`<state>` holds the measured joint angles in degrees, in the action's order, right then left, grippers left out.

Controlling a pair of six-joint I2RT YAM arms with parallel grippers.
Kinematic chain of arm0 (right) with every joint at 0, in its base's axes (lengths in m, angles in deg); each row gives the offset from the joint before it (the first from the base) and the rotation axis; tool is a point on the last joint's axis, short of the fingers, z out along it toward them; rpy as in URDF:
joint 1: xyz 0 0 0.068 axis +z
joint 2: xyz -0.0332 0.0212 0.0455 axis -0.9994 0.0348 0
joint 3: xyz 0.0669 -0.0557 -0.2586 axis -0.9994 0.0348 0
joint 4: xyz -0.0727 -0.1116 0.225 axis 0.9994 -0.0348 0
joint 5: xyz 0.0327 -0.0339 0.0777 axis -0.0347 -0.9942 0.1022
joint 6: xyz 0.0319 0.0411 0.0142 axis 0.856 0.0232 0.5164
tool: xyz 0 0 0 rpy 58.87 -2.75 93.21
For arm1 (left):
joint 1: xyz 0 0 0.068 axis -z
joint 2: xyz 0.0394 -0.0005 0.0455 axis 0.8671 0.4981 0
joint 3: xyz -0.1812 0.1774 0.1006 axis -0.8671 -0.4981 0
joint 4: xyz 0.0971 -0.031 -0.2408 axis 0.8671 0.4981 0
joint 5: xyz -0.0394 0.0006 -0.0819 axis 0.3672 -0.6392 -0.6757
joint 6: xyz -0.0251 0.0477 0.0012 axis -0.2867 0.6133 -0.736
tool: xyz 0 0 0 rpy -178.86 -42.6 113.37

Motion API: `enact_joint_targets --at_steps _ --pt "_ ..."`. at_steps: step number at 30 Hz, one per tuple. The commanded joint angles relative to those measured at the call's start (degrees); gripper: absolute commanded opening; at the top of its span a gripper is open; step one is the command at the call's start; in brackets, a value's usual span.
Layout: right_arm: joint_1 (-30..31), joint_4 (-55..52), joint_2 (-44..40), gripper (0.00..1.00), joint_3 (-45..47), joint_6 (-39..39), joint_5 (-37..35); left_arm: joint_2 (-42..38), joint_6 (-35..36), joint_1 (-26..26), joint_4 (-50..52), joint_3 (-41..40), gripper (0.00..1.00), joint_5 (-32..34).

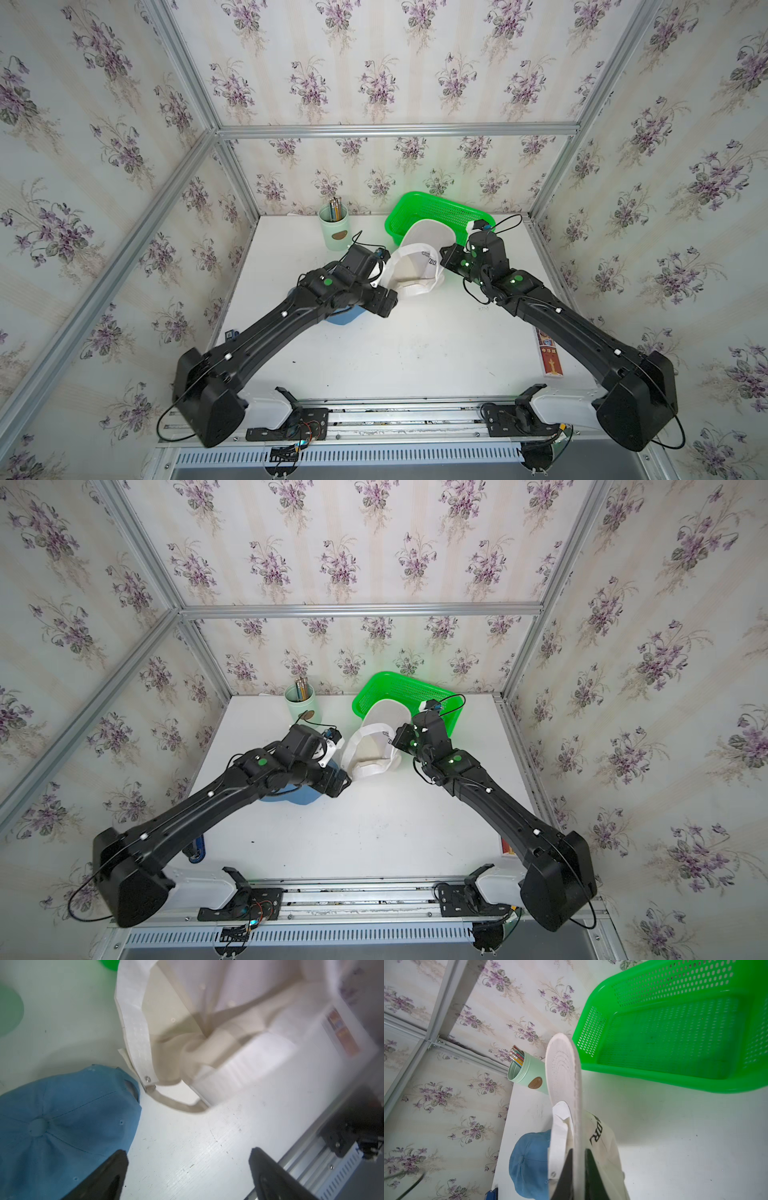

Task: Turn the baseball cap inside out
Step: Turn over the baseball cap.

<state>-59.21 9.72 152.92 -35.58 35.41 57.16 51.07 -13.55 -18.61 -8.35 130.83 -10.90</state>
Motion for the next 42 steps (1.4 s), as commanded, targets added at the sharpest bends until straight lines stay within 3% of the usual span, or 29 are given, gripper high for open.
enact_joint_targets --at_steps 1,4,10,14,23,25,28,30,31,32,34,42 --pt "-1.6 2.0 -0.2 0.0 -0.6 5.5 4.9 -5.0 9.3 3.0 -9.4 -4.9 1.0 8.4" --pt "-2.7 2.3 0.2 0.0 -1.6 8.7 7.4 -8.5 10.5 6.0 -17.6 -10.2 0.99 12.5" --pt "-4.8 3.3 -0.3 0.0 -0.9 15.1 11.2 -6.2 18.6 15.5 -35.9 -18.0 0.99 30.2" --pt "-5.0 2.1 -0.4 0.0 -2.5 15.8 12.6 -3.3 20.4 16.0 -44.0 -19.5 0.99 40.0" --pt "-5.1 5.3 -1.9 0.0 1.8 19.7 16.8 4.9 33.2 16.0 -70.2 -24.5 0.99 51.4" --pt "-5.1 5.7 -2.1 0.0 2.1 19.8 17.2 6.5 37.1 15.9 -77.6 -26.2 0.95 49.8" --pt "-5.1 6.4 -2.1 0.0 2.4 20.1 18.0 9.6 39.0 15.8 -77.9 -25.1 0.84 46.0" --pt "-5.3 6.3 -2.4 0.0 2.3 19.8 18.0 10.1 39.3 15.6 -77.1 -24.8 0.71 44.2" --pt "-5.5 5.8 -2.5 0.0 2.0 19.5 18.1 9.5 38.9 15.5 -75.3 -24.8 0.58 42.1" --pt "-5.7 5.5 -2.5 0.0 1.7 18.9 18.0 8.5 38.1 15.4 -72.5 -24.6 0.46 39.4" --pt "-6.3 3.9 -2.3 0.0 0.5 17.0 17.7 4.3 34.8 14.9 -61.9 -23.2 0.3 30.6" --pt "-8.0 -1.8 0.8 0.0 -6.0 6.2 16.6 -2.1 28.1 12.2 -28.5 -13.6 0.08 2.4"
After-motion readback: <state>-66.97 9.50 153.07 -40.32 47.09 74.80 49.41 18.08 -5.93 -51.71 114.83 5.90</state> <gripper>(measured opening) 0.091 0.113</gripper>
